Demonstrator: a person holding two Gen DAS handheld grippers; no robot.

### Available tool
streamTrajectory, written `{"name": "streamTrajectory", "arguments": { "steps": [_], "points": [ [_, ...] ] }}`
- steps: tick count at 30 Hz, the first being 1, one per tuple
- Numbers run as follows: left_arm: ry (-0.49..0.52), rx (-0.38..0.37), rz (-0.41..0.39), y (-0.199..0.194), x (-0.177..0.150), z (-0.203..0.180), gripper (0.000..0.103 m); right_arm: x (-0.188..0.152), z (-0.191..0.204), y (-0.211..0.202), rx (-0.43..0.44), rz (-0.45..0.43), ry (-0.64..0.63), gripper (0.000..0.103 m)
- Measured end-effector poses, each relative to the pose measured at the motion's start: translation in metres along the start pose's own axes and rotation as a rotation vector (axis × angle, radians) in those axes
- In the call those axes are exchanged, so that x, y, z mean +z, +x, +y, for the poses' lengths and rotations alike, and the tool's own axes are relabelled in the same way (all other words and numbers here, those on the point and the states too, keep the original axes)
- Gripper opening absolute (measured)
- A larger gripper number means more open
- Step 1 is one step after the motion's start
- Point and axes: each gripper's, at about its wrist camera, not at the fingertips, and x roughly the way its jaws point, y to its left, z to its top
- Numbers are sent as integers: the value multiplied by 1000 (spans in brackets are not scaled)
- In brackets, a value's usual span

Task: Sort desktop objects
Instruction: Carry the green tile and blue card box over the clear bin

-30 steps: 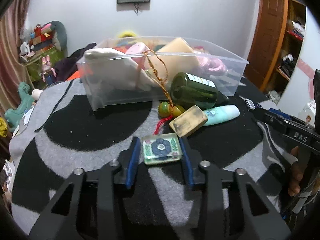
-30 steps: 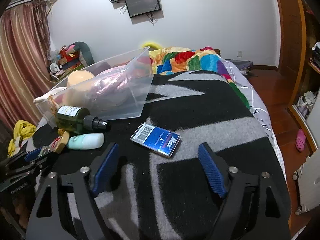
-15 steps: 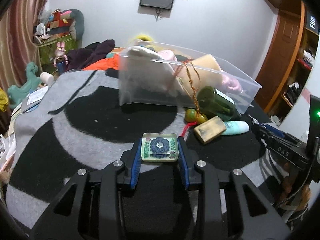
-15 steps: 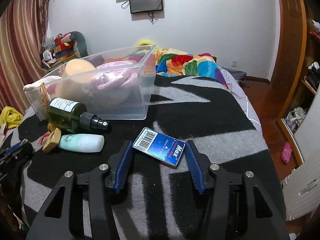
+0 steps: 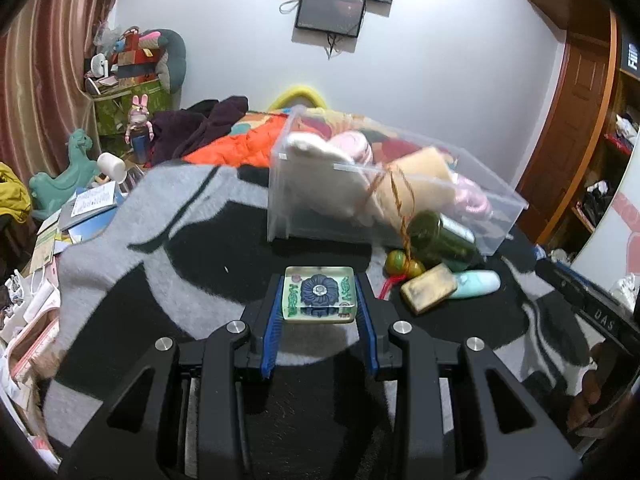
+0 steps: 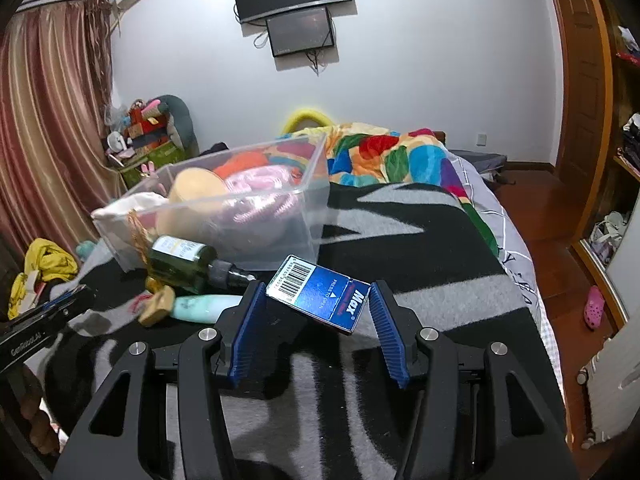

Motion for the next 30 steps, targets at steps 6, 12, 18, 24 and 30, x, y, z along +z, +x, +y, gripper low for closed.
{"name": "streamTrajectory", "arguments": {
  "steps": [6,12,18,24,30],
  "points": [
    [14,-5,-49,-12,15,-6,33,9,5,-8,28,-23,-4,50],
    [26,-16,-106,-22,37,-13,33,24,12,-21,45,-69,-19,50],
    [19,-36,-164,-31,59,-16,33,39,15,-28,150,-107,53,50],
    [31,-52,-201,-32,75,-23,33,55,31,-33,162,-159,17,50],
    [66,-42,-212,-20,88,-29,33,72,40,-26,144,-191,-4,50]
  ]
}}
